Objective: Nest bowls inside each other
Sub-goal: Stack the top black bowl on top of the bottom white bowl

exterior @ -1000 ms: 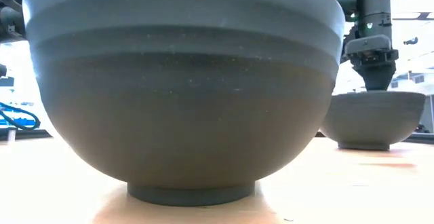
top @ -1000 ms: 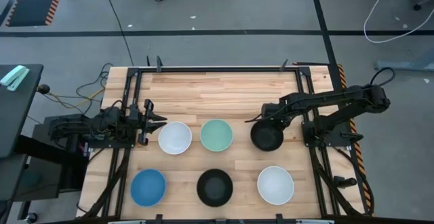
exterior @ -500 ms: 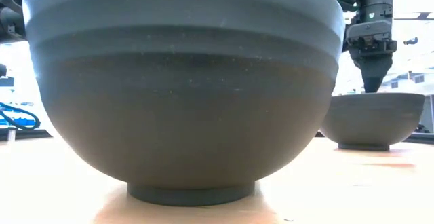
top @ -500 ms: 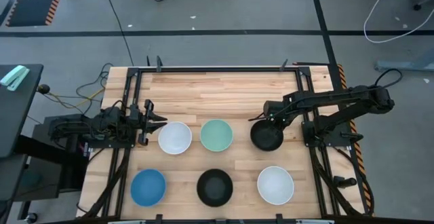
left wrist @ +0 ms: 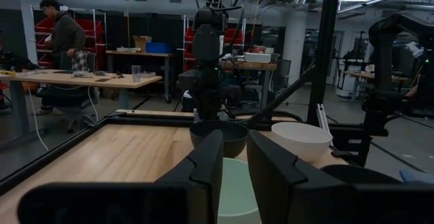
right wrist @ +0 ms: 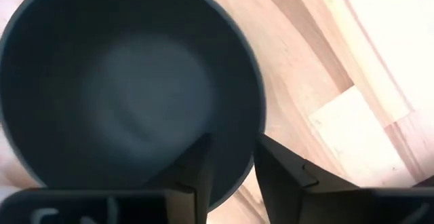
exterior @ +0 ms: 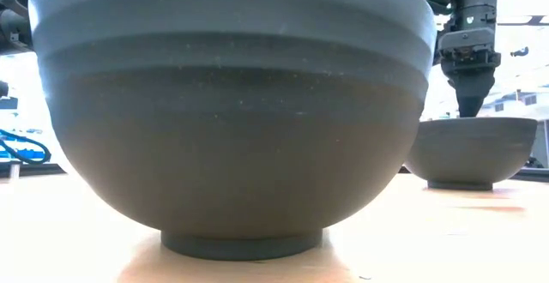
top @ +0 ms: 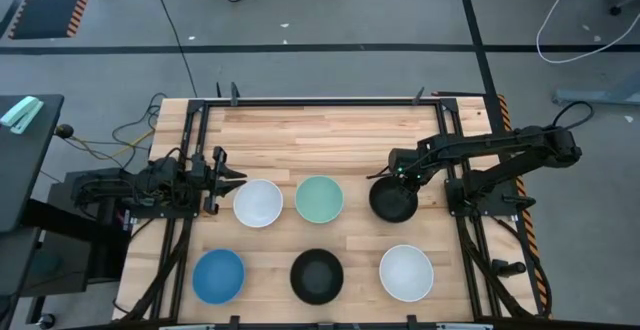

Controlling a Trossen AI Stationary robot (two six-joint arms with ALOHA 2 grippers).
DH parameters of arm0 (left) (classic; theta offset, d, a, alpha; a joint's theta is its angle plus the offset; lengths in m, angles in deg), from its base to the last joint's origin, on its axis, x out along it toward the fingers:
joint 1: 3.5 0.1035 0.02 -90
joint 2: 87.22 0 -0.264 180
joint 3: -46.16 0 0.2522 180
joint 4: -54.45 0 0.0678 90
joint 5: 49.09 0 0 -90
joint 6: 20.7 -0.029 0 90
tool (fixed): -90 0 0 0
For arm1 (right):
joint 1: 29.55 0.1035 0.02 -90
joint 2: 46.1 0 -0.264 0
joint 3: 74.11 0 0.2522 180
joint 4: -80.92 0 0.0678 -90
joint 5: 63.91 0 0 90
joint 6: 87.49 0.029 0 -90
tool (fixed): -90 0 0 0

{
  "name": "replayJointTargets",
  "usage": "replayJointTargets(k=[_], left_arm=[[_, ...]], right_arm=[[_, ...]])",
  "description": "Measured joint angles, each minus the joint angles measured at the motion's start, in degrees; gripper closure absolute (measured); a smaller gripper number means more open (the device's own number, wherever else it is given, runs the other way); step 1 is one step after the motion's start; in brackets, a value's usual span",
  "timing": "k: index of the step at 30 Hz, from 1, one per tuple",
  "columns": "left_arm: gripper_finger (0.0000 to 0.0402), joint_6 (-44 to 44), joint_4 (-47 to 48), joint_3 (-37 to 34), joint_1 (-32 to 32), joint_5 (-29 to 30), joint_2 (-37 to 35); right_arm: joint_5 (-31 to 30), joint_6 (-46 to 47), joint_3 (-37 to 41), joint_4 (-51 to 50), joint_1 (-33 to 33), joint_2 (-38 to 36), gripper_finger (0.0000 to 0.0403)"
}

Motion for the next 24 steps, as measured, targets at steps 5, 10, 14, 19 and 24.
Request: replayJointTargets(k=[5, 10, 14, 19, 24], left_arm=[[0.0325, -0.01, 0.00, 0.00, -0.02, 0.01, 0.00], [0.0322, -0.01, 0.01, 0.02, -0.02, -0.01, 0.00], [0.0328, -0.03, 0.11, 0.00, -0.01, -0.02, 0.00], [0.0330, 0.01, 0.29, 0.02, -0.02, 0.01, 0.00], [0.0324, 0.09, 0.33, 0.00, 0.00, -0.02, 0.00]], right_arm=[[-1.72, -0.03, 0.00, 0.00, -0.27, 0.00, 0.0276], [-1.74, 0.89, 1.43, 0.03, -2.99, 0.02, 0.0275], [-1.19, 0.60, 2.69, 0.30, -4.26, 0.02, 0.0276], [0.81, 0.42, 3.04, 2.78, -4.11, 0.02, 0.0276], [1.13, 0.45, 3.04, 3.54, -4.07, 0.92, 0.0277]])
